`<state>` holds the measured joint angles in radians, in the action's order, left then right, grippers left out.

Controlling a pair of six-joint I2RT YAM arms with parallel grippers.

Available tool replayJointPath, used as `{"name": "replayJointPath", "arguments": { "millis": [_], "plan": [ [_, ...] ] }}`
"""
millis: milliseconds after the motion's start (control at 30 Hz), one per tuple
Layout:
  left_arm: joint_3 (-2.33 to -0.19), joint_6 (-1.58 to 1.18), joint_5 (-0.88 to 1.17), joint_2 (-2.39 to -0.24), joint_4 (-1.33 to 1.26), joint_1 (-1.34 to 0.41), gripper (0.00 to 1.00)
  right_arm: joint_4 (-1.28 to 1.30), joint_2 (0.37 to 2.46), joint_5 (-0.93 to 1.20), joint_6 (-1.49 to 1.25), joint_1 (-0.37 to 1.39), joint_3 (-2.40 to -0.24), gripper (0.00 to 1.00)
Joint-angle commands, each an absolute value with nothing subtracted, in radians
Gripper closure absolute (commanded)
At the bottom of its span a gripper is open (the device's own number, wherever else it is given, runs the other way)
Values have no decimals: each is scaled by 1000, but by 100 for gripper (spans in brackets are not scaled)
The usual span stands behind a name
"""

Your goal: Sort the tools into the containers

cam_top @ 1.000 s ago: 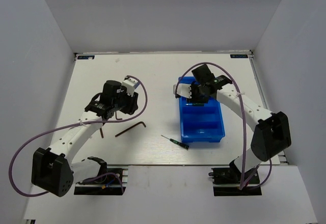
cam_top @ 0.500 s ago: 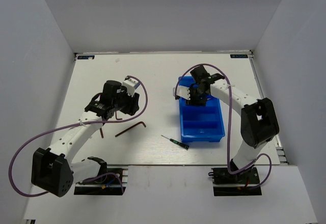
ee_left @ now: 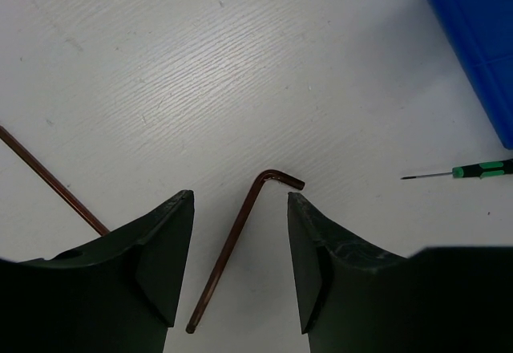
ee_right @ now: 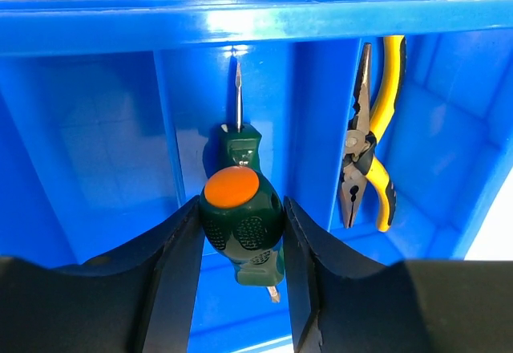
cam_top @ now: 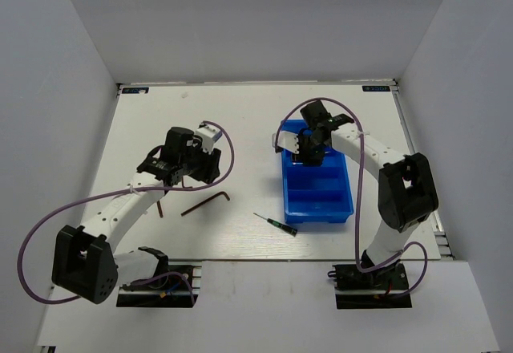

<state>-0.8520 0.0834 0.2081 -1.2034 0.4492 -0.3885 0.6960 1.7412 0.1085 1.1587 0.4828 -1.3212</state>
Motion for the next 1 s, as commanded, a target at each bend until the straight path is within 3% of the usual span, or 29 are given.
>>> {"name": "replayJointPath", "arguments": {
  "millis": [0, 100, 267, 333, 400, 433, 467, 500, 533, 600, 633, 667, 700, 733, 967],
  "plan": [
    [-887, 91, 235, -1197, 456, -393, 39, 673, 1744, 121, 1181, 474, -1361, 60],
    [-887, 91, 235, -1206, 456, -393, 39, 669, 1747, 121, 1169, 472, -1361, 38],
    [-887, 80, 235, -1206, 456, -393, 40, 652, 1741, 118, 1158, 468, -1362, 36],
    [-887, 65, 203, -1227, 456, -393, 62, 649, 1726, 121, 1147, 471, -1359, 36],
    [-887, 54, 190, -1249, 488, -393, 91, 649, 1712, 130, 1134, 466, -1368, 44],
    [-896, 43, 190, -1258, 498, -393, 97, 649, 1692, 144, 1088, 468, -1371, 58],
    [-896, 43, 190, -1267, 508, -402, 100, 653, 1681, 153, 1057, 468, -1385, 85],
    [-896, 43, 190, -1281, 521, -402, 100, 660, 1671, 153, 970, 468, -1391, 100],
    [-896, 43, 190, -1281, 522, -402, 100, 676, 1625, 166, 895, 466, -1400, 100],
    [-896, 20, 177, -1322, 576, -411, 91, 686, 1554, 296, 817, 454, -1381, 100],
    [-905, 20, 167, -1337, 587, -420, 76, 667, 1504, 325, 789, 451, -1326, 76],
    [-905, 20, 167, -1353, 597, -435, 70, 661, 1477, 395, 734, 448, -1303, 58],
    [-905, 11, 167, -1365, 609, -445, 62, 655, 1426, 414, 723, 446, -1286, 45],
    [-926, 11, 179, -1394, 618, -445, 55, 625, 1375, 426, 710, 448, -1220, 43],
    [-968, 11, 67, -1520, 666, -491, 55, 614, 1201, 502, 667, 413, -1085, 43]
  ]
}}
